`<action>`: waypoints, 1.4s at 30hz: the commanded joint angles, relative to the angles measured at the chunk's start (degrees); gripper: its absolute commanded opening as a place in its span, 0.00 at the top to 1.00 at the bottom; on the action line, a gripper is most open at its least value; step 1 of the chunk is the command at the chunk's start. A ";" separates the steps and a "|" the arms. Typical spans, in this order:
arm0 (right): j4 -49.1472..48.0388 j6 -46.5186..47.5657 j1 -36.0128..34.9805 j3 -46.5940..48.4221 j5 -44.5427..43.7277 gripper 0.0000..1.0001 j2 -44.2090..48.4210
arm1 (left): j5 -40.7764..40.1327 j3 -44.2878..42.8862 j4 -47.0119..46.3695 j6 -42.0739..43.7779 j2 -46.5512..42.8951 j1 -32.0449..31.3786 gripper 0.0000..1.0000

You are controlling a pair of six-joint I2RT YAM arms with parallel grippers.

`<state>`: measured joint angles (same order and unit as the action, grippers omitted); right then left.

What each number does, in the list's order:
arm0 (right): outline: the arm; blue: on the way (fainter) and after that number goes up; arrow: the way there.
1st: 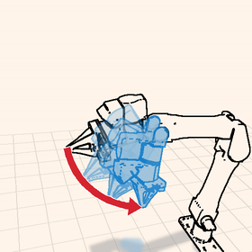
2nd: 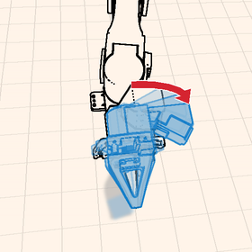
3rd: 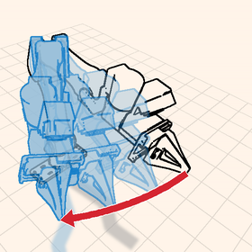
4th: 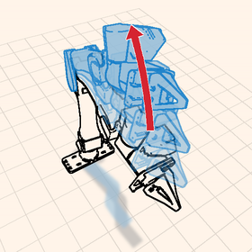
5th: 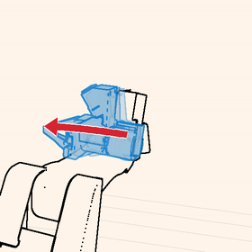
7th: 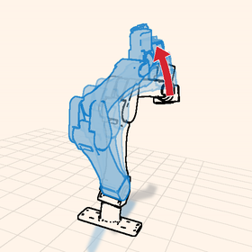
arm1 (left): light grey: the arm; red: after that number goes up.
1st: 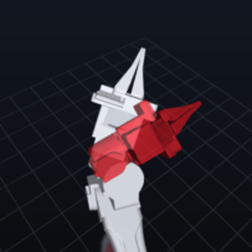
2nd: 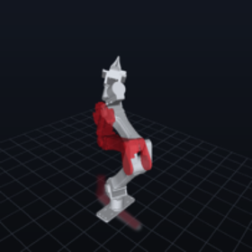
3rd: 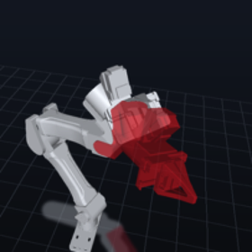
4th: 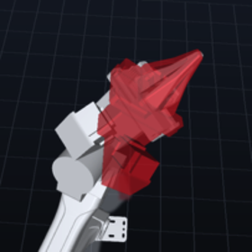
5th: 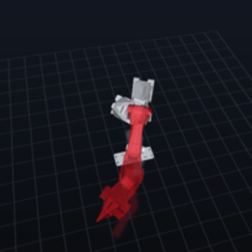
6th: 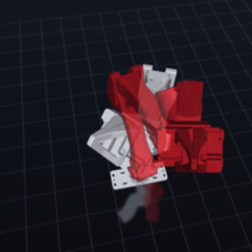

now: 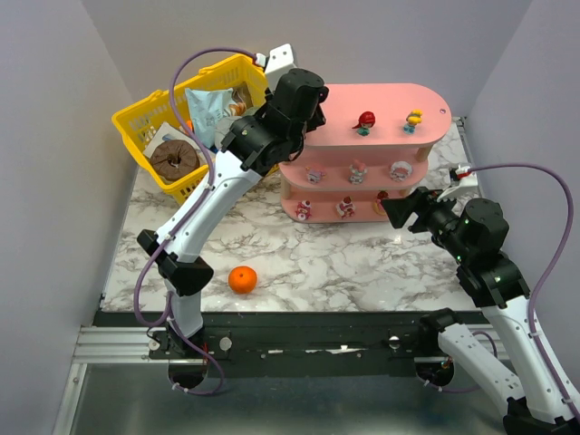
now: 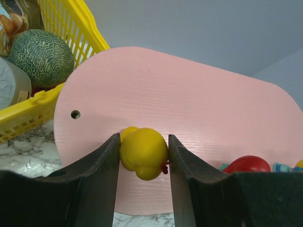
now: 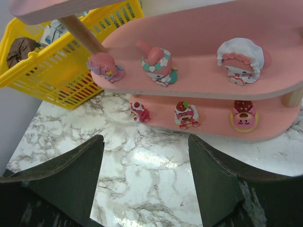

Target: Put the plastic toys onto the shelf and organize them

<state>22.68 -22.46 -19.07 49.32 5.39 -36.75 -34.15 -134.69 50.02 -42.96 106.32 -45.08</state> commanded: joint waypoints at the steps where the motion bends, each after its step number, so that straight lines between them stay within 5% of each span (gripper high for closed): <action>1: -1.49 0.84 -0.26 -0.98 -1.26 0.20 0.19 | 3.39 -0.48 2.89 -0.90 0.11 0.52 0.88; 20: -2.29 0.57 -0.18 -1.42 -0.82 0.20 -0.34 | 6.11 6.54 1.40 -0.81 -5.95 -0.01 0.94; 42: -2.55 0.57 -0.26 -1.86 -0.64 0.20 -0.16 | 5.06 -0.48 2.98 -0.11 0.11 0.78 0.57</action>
<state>21.85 -22.44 -19.07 48.36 5.39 -37.21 -29.06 -133.91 51.00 -43.99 105.12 -44.69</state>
